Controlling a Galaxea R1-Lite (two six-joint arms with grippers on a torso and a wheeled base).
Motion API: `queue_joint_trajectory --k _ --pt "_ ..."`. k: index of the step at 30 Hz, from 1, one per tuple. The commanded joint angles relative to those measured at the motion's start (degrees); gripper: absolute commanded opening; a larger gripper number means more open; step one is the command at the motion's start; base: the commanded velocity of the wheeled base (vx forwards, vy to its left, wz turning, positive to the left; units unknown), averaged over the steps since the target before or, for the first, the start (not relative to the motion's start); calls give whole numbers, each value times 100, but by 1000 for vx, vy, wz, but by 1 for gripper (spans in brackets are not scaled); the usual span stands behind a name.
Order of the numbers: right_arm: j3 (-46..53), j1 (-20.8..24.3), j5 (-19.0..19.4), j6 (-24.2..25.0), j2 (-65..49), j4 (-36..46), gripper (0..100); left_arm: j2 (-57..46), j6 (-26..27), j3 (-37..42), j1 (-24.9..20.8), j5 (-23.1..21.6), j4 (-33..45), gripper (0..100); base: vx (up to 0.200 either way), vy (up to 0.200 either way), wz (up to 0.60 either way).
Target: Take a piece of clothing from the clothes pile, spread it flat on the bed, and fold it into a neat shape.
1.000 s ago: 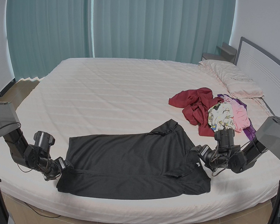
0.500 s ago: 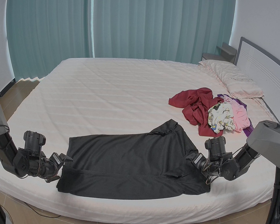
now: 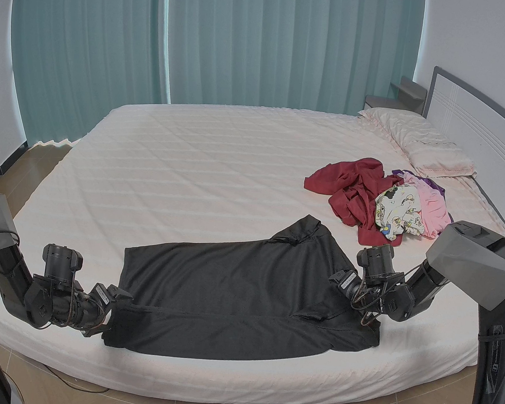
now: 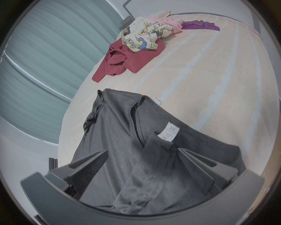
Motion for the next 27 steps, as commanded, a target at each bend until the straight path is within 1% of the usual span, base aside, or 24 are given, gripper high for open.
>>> queue_joint_trajectory --k 1,3,4,8,11,13,18,27 --pt "-144 10 -21 -18 182 -10 100 26 4 31 -4 -1 -18 100 0 0 0" --pt "-206 -8 -21 -18 191 -10 100 26 13 40 -4 -1 -18 100 0 0 0" --pt "-232 -17 -21 -26 209 -1 0 26 13 40 -4 -1 -27 100 0 0 0" --pt "-206 -34 -74 -141 270 25 0 26 13 40 -4 7 -27 100 0 0 0" --pt "-153 -43 -232 -255 217 8 0 26 13 31 -4 7 -27 100 0 0 0" --pt "-91 -52 -267 -272 138 8 0 35 13 40 -4 7 -27 100 0 0 0" --pt "128 -25 -267 -272 -108 8 0 35 13 40 -4 7 -27 100 0 0 0" --pt "559 1 -241 -308 -908 131 0 35 22 40 -4 7 -27 100 0 0 0"
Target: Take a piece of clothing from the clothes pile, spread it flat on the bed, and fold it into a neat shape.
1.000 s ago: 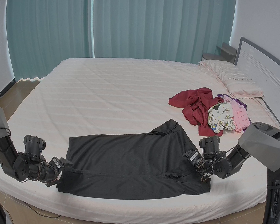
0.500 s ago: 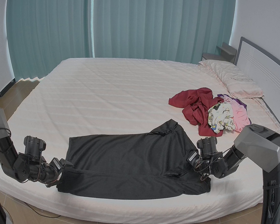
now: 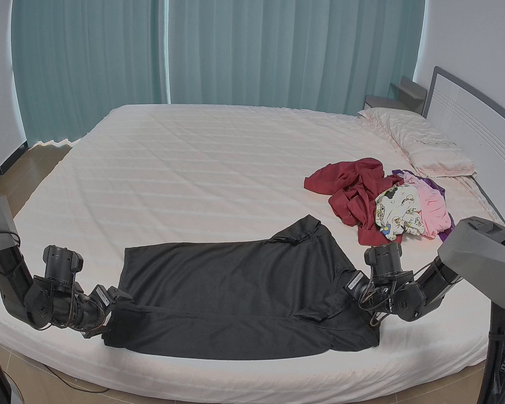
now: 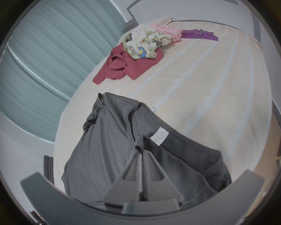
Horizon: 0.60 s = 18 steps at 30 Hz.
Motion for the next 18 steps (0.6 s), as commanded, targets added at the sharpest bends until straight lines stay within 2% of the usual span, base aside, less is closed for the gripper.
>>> queue_joint_trajectory --k 1,18 --pt "179 16 7 -84 -569 127 0 8 -3 -2 2 3 0 100 0 0 0" --pt "267 200 68 -119 -1606 1551 0 17 6 -2 2 3 0 100 0 0 0"
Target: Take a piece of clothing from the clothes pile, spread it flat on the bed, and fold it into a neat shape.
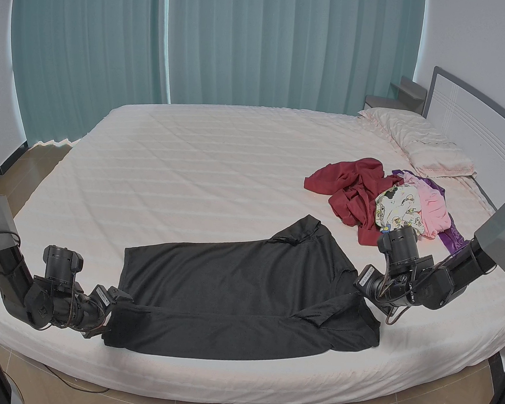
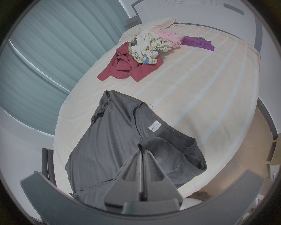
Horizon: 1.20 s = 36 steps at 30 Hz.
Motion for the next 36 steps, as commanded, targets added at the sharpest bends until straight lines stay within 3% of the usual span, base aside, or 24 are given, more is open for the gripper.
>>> queue_joint_trajectory --k 1,13,27,28,36 --pt "-6 83 14 2 -415 199 0 13 -2 1 2 -1 -3 100 0 0 0" --pt "126 443 14 20 -828 954 0 13 -2 1 2 -1 -3 100 0 0 0" --pt "908 478 207 -86 -1162 1025 0 22 -2 1 2 -1 -3 100 0 0 0" --pt "996 487 242 -147 -1162 1016 100 22 -2 1 2 -1 -3 100 0 0 0" --pt "1295 478 251 -279 -1101 990 100 22 -2 1 2 -1 -3 100 0 0 0"
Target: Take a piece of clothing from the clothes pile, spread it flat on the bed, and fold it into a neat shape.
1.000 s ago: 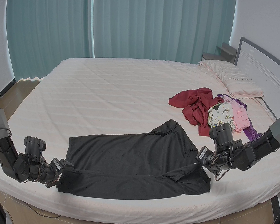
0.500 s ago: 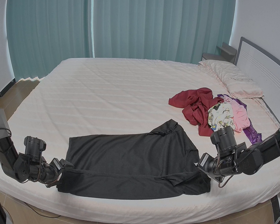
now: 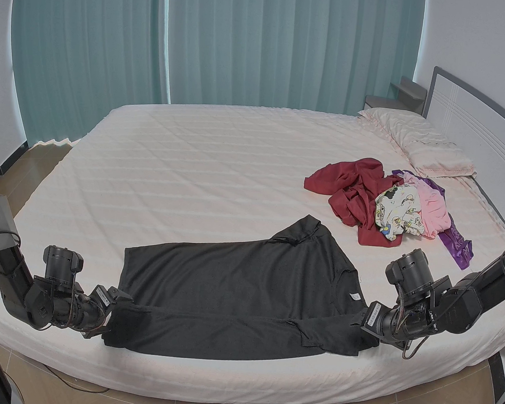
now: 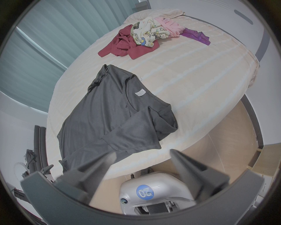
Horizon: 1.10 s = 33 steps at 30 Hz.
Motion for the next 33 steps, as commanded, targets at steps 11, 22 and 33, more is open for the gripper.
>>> queue_joint_trajectory --k 11,22,33 --pt "103 -394 441 -422 847 -898 100 2 -2 45 2 -10 -12 100 0 0 0" --pt "613 -921 1073 -1617 1998 -3499 100 2 6 45 2 -19 -3 100 0 0 0" --pt "490 -1141 1601 -1617 2156 -3930 100 -6 235 159 2 -45 -12 100 0 0 0"
